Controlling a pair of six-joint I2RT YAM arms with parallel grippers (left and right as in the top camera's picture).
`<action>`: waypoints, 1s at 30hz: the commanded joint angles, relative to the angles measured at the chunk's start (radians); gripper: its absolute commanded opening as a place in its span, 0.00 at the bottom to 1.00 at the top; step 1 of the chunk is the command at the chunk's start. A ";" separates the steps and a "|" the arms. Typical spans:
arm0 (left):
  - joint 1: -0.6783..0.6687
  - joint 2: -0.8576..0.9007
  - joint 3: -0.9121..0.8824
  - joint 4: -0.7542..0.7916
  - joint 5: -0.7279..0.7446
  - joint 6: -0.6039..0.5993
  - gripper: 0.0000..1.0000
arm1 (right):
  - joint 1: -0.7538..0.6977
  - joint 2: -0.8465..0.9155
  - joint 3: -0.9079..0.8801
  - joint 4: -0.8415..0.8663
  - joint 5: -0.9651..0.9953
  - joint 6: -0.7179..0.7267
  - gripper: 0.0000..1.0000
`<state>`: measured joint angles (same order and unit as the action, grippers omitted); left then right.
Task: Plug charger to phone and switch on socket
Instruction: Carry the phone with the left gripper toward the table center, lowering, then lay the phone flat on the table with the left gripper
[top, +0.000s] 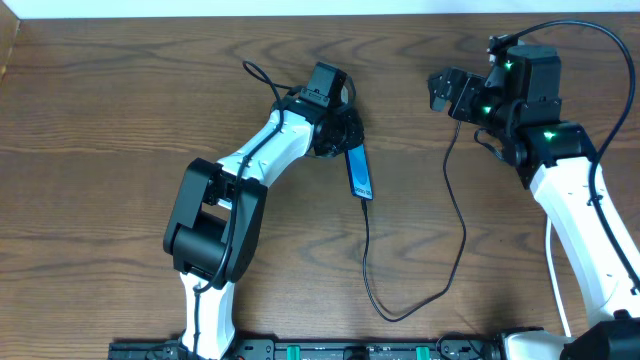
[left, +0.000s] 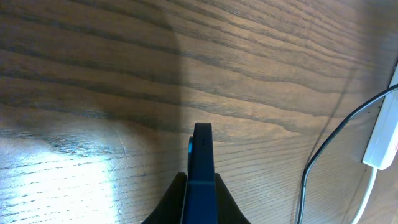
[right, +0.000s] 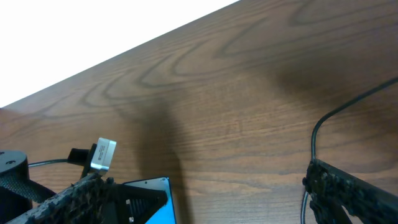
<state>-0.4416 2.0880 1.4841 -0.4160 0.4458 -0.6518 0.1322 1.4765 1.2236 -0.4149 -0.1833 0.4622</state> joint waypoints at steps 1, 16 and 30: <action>-0.003 0.005 0.007 -0.003 0.016 -0.008 0.08 | -0.002 -0.004 0.006 -0.001 0.024 -0.015 0.99; -0.003 0.005 -0.001 -0.017 0.005 0.030 0.08 | -0.002 -0.004 0.006 -0.003 0.024 -0.015 0.99; -0.003 0.019 -0.014 -0.019 -0.049 0.030 0.08 | -0.002 -0.004 0.006 -0.018 0.024 -0.015 0.99</action>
<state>-0.4416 2.0884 1.4776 -0.4389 0.4084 -0.6308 0.1322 1.4765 1.2236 -0.4301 -0.1745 0.4622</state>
